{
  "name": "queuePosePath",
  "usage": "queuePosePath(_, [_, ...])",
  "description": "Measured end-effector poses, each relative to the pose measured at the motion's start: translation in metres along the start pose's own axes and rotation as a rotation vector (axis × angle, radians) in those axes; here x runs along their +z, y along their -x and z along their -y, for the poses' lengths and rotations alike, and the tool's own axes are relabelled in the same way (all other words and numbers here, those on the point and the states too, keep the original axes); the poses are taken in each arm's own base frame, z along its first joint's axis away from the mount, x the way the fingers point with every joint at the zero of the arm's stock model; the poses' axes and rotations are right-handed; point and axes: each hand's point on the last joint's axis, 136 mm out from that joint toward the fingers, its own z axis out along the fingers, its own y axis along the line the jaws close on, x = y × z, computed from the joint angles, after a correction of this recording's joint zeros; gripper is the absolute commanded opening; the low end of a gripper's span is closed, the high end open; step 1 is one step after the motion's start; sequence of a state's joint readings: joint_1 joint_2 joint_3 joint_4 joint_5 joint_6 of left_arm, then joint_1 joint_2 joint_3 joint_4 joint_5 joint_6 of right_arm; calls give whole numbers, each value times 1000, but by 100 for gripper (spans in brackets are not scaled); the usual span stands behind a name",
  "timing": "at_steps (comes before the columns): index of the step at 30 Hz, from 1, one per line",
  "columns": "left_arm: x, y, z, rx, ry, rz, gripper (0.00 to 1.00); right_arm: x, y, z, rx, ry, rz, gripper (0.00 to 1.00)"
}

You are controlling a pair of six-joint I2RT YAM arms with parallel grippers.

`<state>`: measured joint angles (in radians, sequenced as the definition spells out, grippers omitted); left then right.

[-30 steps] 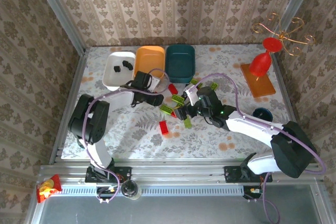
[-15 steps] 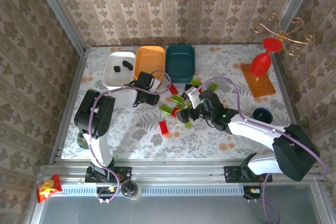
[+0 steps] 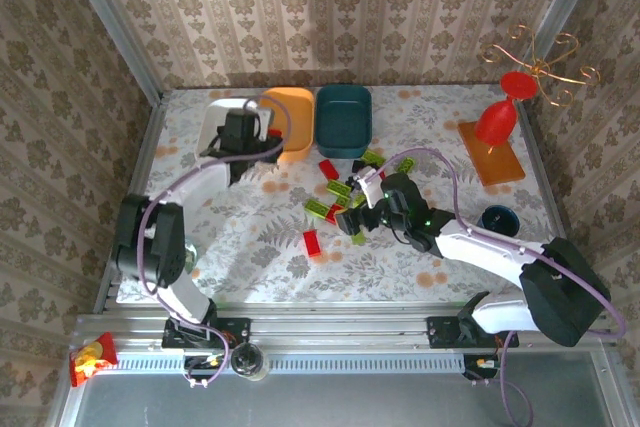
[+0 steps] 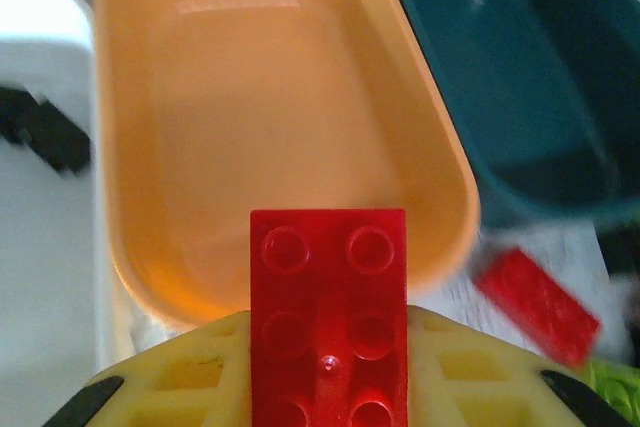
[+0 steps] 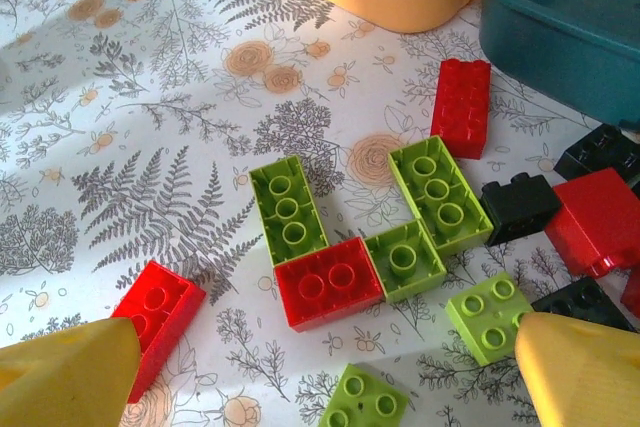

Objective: Sort the legos into containers by color
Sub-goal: Place the lego in the container.

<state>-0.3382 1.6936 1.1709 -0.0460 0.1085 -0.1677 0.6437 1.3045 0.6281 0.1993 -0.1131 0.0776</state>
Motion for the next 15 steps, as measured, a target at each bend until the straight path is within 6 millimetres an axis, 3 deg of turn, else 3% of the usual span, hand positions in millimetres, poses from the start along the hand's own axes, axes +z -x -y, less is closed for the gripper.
queuePosePath(3, [30,36,-9,-20,12,30,27,-3,-1,0,-1,0,7,98])
queuePosePath(6, [67,54,-19,-30,31,24,29,-5,3,1,-2,-9,23,98])
queuePosePath(11, [121,60,-37,-50,78,-29,48,-7,8,14,9,-85,45,98])
queuePosePath(15, [131,55,-44,-62,97,-76,64,-6,7,24,28,-143,45,96])
